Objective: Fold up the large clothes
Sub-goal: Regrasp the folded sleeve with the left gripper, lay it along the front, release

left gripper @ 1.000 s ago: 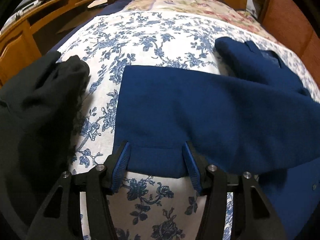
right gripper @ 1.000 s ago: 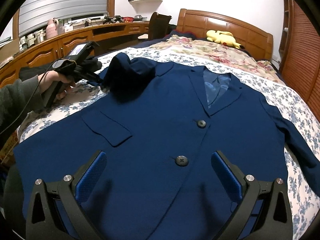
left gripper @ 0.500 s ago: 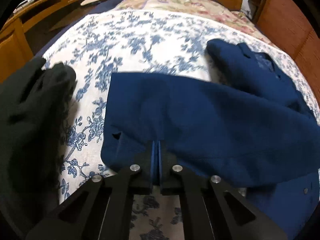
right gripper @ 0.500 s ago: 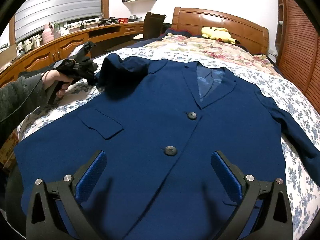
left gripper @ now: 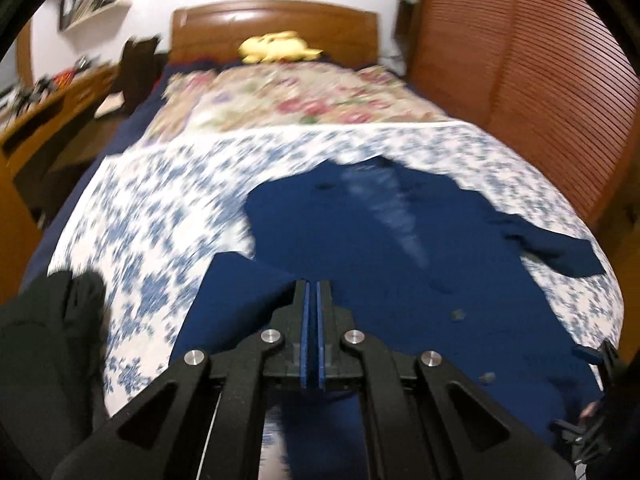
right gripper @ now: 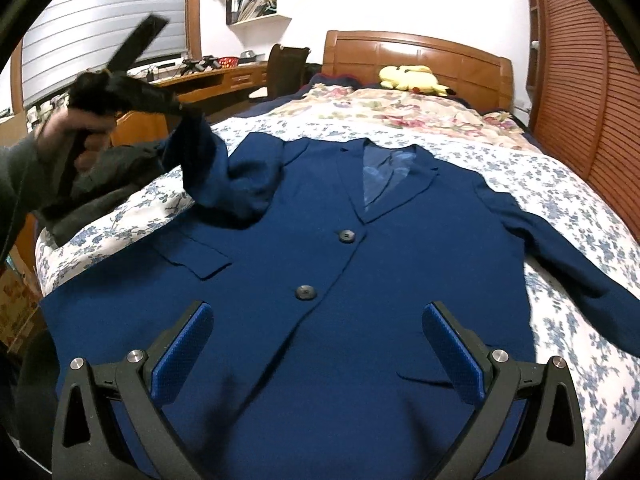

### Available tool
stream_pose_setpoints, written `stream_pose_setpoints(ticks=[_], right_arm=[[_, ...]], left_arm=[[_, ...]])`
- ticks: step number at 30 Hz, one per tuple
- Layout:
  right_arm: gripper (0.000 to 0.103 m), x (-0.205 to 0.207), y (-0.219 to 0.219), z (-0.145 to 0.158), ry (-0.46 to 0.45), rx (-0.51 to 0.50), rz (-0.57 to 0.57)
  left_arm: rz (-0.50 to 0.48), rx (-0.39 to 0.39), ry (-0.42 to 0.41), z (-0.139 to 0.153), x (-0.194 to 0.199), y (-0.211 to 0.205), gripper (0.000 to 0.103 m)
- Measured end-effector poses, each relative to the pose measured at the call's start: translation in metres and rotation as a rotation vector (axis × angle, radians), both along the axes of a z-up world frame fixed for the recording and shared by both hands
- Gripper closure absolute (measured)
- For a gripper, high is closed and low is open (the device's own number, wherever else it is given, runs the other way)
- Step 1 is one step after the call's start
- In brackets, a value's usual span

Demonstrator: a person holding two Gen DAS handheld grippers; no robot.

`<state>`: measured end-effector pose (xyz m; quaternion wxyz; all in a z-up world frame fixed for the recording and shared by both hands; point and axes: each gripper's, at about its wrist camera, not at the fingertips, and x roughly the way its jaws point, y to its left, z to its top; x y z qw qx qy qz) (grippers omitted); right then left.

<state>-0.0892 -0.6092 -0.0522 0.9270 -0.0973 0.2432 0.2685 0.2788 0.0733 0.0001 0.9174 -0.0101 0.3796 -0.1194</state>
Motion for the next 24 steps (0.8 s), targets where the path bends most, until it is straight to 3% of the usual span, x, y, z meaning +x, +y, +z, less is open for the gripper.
stream_pose_setpoints(ticks=[6, 15, 17, 19, 24], right_arm=[[0.0, -0.019, -0.021, 0.004, -0.019, 0.023, -0.032], [0.0, -0.042, -0.034, -0.001, -0.015, 0.026, -0.058], [0.0, -0.043, -0.039, 0.001, -0.012, 0.027, -0.059], [0.0, -0.045, -0.039, 0.001, -0.007, 0.027, -0.057], [0.0, -0.041, -0.034, 0.008, -0.006, 0.025, -0.039]], left_arm=[[-0.116, -0.003, -0.052, 0.035, -0.026, -0.061, 0.1], [-0.174, 0.092, -0.057, 0.031, -0.058, -0.116, 0.097], [-0.188, 0.094, -0.062, 0.028, -0.067, -0.12, 0.092], [-0.188, 0.09, -0.067, 0.027, -0.077, -0.125, 0.077], [-0.173, 0.065, -0.077, 0.024, -0.107, -0.115, 0.069]])
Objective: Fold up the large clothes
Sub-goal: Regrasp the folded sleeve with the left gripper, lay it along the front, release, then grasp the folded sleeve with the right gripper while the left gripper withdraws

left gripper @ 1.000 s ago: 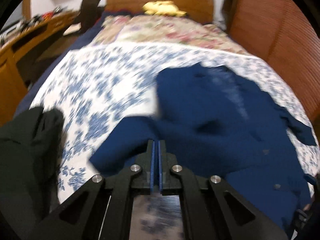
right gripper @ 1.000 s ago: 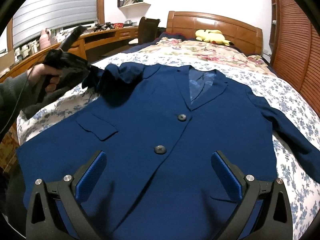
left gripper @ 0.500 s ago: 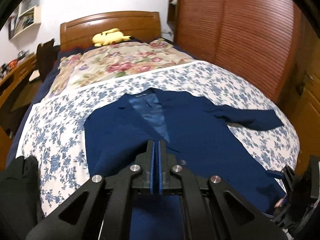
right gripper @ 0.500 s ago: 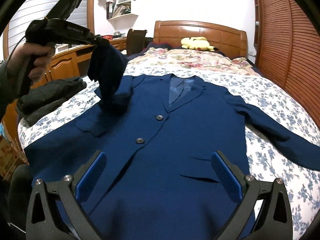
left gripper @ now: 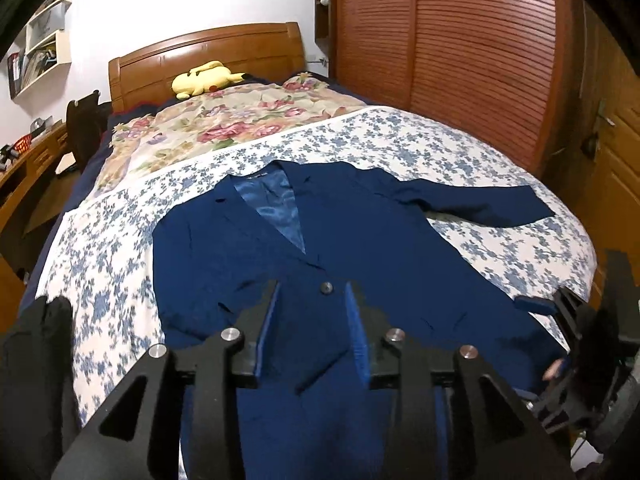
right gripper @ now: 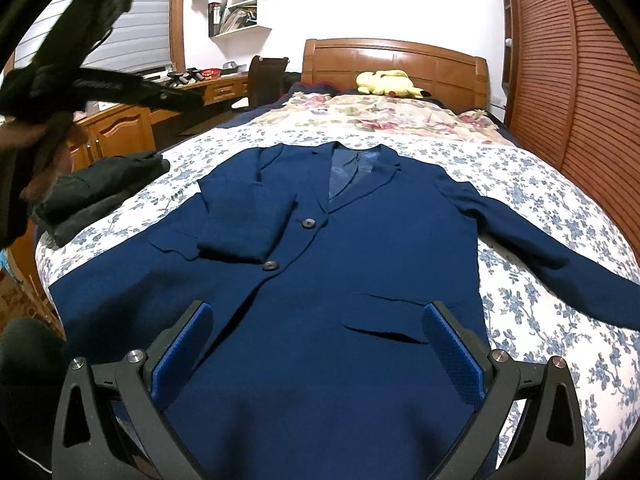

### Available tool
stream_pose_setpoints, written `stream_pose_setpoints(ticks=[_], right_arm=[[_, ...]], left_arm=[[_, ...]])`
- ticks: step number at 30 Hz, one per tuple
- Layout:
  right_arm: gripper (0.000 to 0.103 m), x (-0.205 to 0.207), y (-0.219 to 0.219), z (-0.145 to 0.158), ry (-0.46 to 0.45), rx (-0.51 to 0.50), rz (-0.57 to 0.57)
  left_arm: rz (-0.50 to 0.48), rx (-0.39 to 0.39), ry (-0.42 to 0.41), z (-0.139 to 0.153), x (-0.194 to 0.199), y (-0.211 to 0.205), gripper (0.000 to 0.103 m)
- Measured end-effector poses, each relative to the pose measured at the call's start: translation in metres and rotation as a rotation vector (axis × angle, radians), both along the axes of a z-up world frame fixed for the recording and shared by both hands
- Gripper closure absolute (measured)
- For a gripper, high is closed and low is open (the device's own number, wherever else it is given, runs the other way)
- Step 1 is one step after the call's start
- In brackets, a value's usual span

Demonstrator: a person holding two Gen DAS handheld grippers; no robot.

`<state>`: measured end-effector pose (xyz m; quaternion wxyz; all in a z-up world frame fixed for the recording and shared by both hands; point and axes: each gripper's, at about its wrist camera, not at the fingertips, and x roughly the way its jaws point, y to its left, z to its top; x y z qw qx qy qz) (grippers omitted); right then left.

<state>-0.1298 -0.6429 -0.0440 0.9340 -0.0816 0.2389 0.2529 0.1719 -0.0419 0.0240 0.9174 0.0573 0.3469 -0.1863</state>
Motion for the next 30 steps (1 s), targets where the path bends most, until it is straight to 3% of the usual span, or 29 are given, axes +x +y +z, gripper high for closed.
stream_pose_setpoints(ticks=[3, 13, 30], right_arm=[[0.0, 0.003, 0.006, 0.002, -0.002, -0.004, 0.016], [0.0, 0.029, 0.051, -0.002, 0.006, -0.056, 0.085], [0.0, 0.104, 0.128, -0.02, 0.095, -0.164, 0.191]], left_arm=[[0.019, -0.006, -0.016, -0.003, -0.015, 0.012, 0.069], [0.134, -0.001, -0.092, -0.02, -0.05, 0.07, 0.048], [0.306, -0.031, -0.102, -0.062, -0.058, 0.15, 0.042]])
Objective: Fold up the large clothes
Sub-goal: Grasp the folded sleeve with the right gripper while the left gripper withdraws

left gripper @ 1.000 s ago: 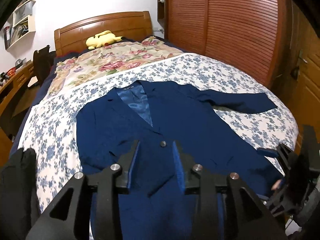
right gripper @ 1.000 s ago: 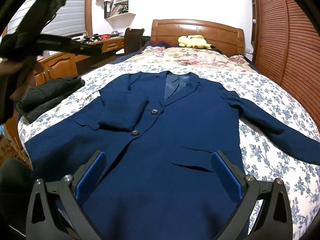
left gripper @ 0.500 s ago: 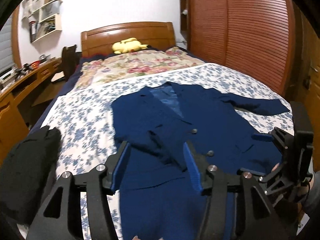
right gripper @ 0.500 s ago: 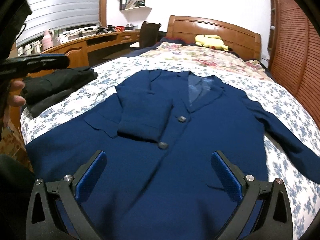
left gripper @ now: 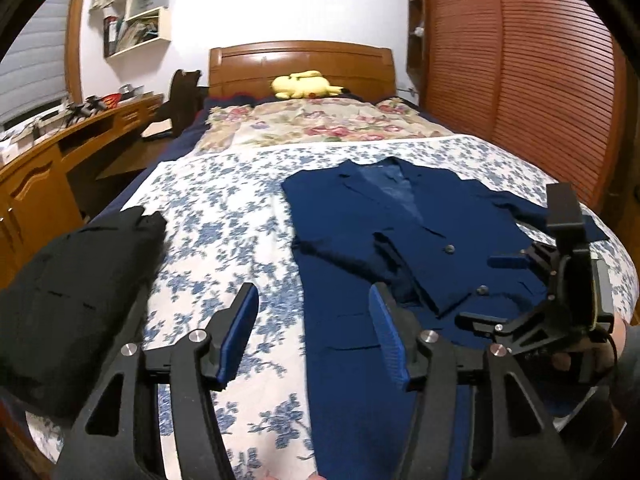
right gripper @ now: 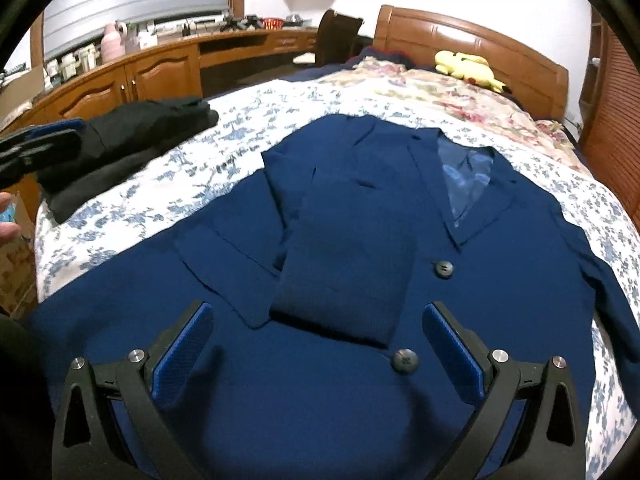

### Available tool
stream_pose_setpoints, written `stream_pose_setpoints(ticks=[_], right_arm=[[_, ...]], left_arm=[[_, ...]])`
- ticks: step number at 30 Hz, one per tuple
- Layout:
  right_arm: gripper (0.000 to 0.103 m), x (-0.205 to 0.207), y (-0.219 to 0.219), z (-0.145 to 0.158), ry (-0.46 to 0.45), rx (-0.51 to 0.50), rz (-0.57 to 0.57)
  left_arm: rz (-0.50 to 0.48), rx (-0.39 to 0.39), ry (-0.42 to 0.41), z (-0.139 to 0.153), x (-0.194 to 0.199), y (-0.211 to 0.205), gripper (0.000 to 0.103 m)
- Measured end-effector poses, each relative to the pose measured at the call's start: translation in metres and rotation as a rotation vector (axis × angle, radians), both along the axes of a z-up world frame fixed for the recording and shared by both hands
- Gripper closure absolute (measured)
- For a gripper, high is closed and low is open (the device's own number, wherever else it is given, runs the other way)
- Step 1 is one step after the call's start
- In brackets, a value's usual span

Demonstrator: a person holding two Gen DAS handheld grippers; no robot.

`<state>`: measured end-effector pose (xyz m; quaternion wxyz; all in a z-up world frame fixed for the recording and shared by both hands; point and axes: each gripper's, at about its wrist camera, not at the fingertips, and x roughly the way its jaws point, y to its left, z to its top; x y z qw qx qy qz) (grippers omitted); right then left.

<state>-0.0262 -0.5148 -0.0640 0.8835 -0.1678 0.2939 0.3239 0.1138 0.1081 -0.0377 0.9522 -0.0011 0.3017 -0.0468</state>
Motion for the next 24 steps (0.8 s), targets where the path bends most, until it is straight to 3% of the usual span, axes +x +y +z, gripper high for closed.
stream_pose_setpoints(ticks=[4, 16, 22, 24], right_arm=[[0.0, 0.016, 0.009, -0.002, 0.02, -0.016, -0.008], [0.005, 0.041, 0.049, -0.009, 0.044, -0.097, 0.003], [0.018, 0.057, 0.06, -0.019, 0.094, -0.127, 0.021], [0.028, 0.061, 0.06, -0.02, 0.103, -0.127, 0.021]], left_arm=[[0.044, -0.021, -0.017, 0.002, -0.004, 0.014, 0.032], [0.188, -0.028, -0.067, 0.011, -0.016, 0.065, 0.03], [0.247, -0.039, -0.073, 0.011, -0.02, 0.088, 0.029], [0.27, -0.028, -0.079, 0.011, -0.022, 0.092, 0.029]])
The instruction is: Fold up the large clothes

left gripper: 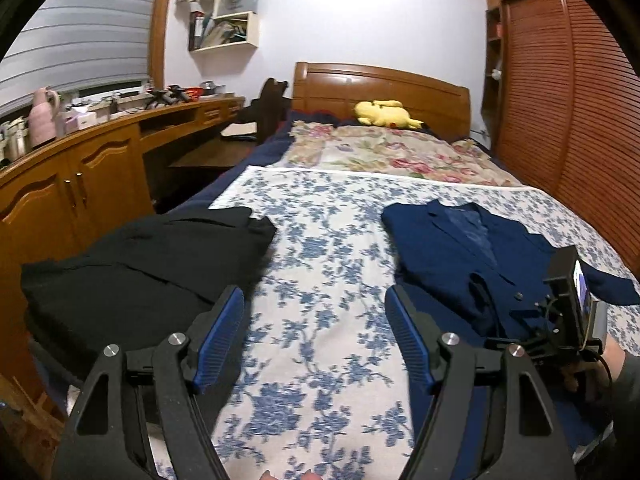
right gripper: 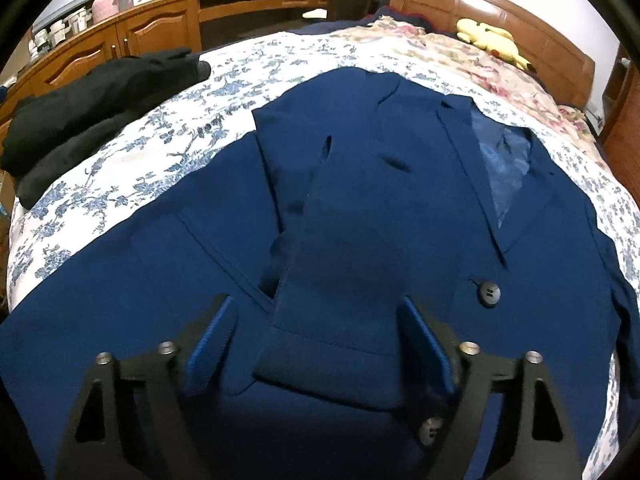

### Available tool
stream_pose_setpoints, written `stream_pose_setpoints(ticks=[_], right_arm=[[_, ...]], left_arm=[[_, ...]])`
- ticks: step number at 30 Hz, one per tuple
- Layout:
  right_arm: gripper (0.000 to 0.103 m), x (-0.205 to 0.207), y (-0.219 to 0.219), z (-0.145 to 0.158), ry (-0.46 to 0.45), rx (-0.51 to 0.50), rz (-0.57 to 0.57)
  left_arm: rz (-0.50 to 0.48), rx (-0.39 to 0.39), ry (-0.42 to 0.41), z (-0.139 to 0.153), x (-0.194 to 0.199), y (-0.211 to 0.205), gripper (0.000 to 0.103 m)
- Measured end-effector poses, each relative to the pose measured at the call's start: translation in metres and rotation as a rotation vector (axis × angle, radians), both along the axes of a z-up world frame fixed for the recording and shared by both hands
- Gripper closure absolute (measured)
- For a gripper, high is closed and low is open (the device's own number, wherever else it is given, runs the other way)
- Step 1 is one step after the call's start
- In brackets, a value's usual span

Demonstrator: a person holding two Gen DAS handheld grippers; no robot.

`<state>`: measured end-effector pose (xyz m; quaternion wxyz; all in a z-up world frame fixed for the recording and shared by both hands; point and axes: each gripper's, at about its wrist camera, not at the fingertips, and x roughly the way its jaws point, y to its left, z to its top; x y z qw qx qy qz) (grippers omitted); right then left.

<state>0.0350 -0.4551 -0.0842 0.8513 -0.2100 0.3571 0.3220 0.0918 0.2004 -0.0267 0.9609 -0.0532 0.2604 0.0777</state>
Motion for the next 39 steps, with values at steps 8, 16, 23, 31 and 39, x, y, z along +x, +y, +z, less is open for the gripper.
stream_pose_setpoints(ticks=[8, 16, 23, 31, 39], right_arm=[[0.084, 0.003, -0.007, 0.001, -0.031, 0.012, -0.021], [0.093, -0.012, -0.031, 0.019, -0.122, 0.108, -0.053], [0.094, -0.042, -0.059, 0.04, -0.208, 0.215, -0.073], [0.095, -0.08, -0.094, 0.052, -0.28, 0.304, -0.097], [0.095, -0.113, -0.109, 0.053, -0.314, 0.303, -0.094]], left_arm=[[0.09, 0.057, -0.044, 0.005, -0.011, 0.008, 0.028], [0.117, 0.086, -0.093, 0.011, -0.02, 0.006, 0.023], [0.09, 0.093, -0.086, 0.008, -0.016, -0.007, 0.023], [-0.002, 0.074, -0.063, 0.003, -0.004, -0.042, 0.023], [-0.103, 0.091, -0.043, -0.002, 0.011, -0.088, 0.023]])
